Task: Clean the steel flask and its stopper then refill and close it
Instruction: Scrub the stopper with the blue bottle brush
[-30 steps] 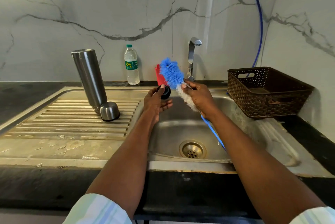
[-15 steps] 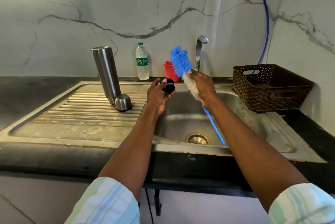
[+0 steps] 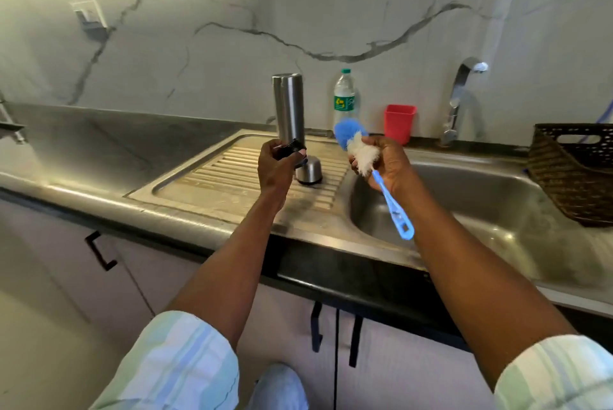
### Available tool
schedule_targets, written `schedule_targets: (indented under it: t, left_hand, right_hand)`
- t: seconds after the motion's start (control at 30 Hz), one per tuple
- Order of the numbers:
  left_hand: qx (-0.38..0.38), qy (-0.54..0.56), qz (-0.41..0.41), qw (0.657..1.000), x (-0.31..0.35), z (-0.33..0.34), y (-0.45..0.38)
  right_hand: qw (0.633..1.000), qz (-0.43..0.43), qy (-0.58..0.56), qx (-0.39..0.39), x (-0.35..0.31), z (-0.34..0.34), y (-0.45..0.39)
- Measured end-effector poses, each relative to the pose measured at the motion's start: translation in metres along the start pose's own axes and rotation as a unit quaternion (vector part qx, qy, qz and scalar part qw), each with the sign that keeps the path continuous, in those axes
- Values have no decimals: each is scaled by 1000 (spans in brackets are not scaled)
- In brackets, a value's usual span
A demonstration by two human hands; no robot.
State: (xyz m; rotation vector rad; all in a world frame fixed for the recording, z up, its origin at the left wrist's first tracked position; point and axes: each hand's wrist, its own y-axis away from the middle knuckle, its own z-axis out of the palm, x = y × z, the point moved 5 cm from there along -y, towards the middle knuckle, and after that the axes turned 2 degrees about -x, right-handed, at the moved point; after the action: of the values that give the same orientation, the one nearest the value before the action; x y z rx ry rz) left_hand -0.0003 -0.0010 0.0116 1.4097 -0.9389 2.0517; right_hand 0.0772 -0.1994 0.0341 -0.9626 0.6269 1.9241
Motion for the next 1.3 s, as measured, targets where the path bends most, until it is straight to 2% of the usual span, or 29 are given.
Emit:
schedule_targets:
  t: [0.13,0.33,0.43,0.77,1.0,1.07,1.17,1.3]
  left_hand:
    - [35,-150,15,988,-7,-25,-2]
    - [13,-313,23,949,-16,-21,-9]
    - [7,-364,18,931,-16,-21,-6]
    - [15,-413,17,910,-12,-20,0]
    - [1,-433,23,901,-12,-15,2]
    - [33,-423,64,903,-5,-14,4]
    - [83,-409,166,893,10,-12,15]
    - [52,-428,293,854,20,8,32]
  right_hand:
    - [999,-32,-25,18,26,11,-5]
    - [997,-43,16,58,35,-9,-9]
    - [996,-59,-5,72,34,-15,-10]
    - [992,-35,-30,116,35,-28,-7]
    - [984,-53,-158,66,15,-30,8]
    - [984,-59,-165,43,10,-28,11]
    - [992,-82,-91,37,3,-30,15]
    - [989,-140,-5,41,-6,-34,11]
